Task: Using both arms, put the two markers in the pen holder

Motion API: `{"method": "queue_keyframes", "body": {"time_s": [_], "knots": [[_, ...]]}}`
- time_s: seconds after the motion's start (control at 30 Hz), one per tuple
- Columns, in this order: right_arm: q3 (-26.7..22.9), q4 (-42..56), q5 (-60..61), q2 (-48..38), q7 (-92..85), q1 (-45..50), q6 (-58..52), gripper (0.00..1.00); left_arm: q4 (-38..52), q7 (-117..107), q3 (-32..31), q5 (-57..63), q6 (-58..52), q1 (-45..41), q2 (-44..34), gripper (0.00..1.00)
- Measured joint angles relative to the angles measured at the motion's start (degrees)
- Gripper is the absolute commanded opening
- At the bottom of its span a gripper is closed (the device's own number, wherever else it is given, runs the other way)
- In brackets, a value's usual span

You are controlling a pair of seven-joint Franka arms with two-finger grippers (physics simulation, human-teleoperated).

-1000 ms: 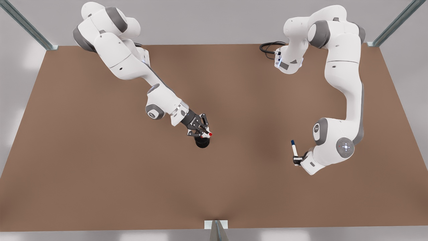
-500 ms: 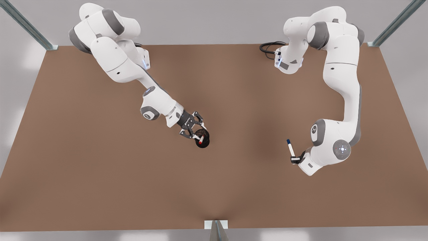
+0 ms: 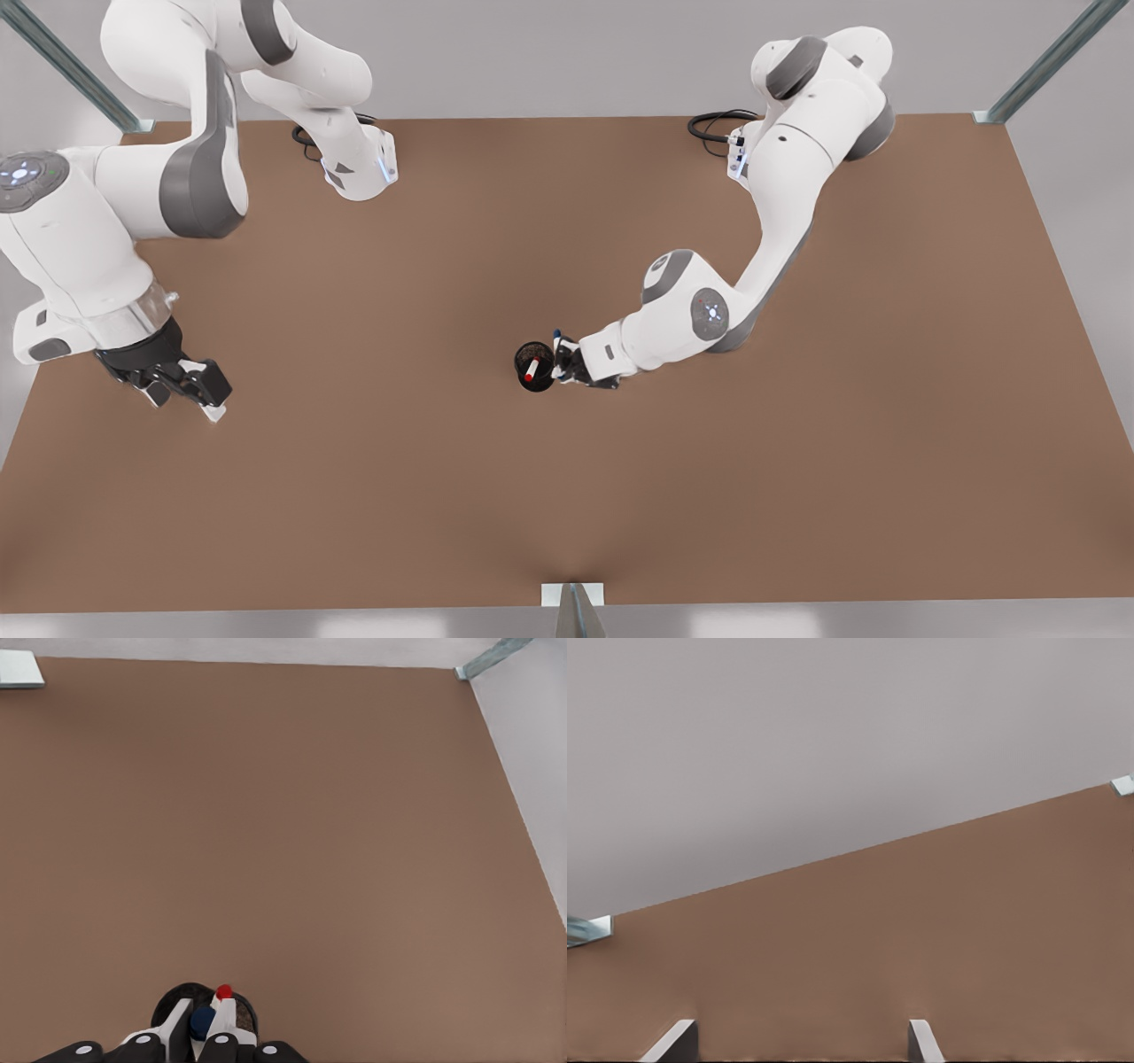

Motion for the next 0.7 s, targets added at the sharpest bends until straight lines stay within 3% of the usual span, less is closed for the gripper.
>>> {"method": "queue_keyframes", "body": {"time_s": [0.07, 0.17, 0.37, 0.7], "knots": [[-2.38, -3.53, 1.81, -3.31, -1.82, 0.42, -4.81, 0.96, 0.0, 0.07, -0.01, -0.72, 4.56, -1.23, 1.64, 0.21], [-1.07, -12.5, 3.21, -8.02, -3.94, -2.88, -7.44, 0.96, 0.01, 0.34, 0.2, -1.2, 9.68, -1.99, 3.98, 0.21], [1.73, -13.5, 3.91, -8.83, -5.66, -2.65, -12.71, 0.96, -0.46, 1.68, 0.45, -1.48, 14.73, -2.3, 5.2, 0.21], [2.23, -13.48, 3.11, -6.72, -7.76, -3.52, -10.36, 0.97, -3.74, 4.37, 0.46, -1.64, 17.07, -2.47, 4.66, 0.21]]}}
